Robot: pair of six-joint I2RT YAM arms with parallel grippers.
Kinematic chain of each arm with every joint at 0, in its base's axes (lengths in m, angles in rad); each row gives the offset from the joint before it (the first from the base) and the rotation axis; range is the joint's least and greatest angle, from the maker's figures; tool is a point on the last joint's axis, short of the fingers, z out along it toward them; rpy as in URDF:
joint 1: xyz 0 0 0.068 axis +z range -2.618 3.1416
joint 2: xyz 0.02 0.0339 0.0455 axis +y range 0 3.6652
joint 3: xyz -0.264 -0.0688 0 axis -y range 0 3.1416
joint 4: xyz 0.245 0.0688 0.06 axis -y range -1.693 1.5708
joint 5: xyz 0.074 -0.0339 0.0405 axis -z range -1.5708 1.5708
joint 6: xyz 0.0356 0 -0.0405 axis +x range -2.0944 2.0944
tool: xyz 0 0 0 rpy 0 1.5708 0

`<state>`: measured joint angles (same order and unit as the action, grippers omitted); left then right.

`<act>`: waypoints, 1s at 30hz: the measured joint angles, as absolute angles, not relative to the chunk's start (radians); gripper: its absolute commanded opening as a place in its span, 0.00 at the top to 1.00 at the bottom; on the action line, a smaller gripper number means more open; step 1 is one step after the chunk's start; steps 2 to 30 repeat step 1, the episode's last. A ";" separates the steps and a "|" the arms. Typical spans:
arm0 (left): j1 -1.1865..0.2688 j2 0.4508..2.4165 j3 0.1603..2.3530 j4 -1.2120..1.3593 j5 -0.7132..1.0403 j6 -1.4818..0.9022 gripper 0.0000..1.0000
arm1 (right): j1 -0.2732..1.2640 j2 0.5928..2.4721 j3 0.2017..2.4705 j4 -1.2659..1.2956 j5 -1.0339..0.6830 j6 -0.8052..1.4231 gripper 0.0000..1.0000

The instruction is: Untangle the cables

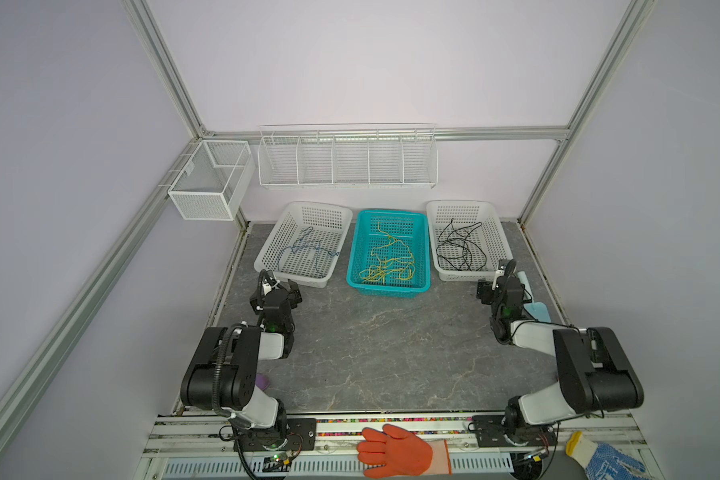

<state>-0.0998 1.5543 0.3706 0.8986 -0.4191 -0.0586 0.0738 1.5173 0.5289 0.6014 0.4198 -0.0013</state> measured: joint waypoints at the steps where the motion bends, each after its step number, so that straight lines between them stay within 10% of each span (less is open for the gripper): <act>1: -0.100 1.554 0.371 0.899 -0.419 -0.059 0.02 | 0.075 1.533 0.561 0.567 0.417 -0.004 0.12; 30: -0.100 1.554 0.371 0.899 -0.419 -0.059 0.02 | 0.075 1.533 0.561 0.567 0.417 -0.004 0.12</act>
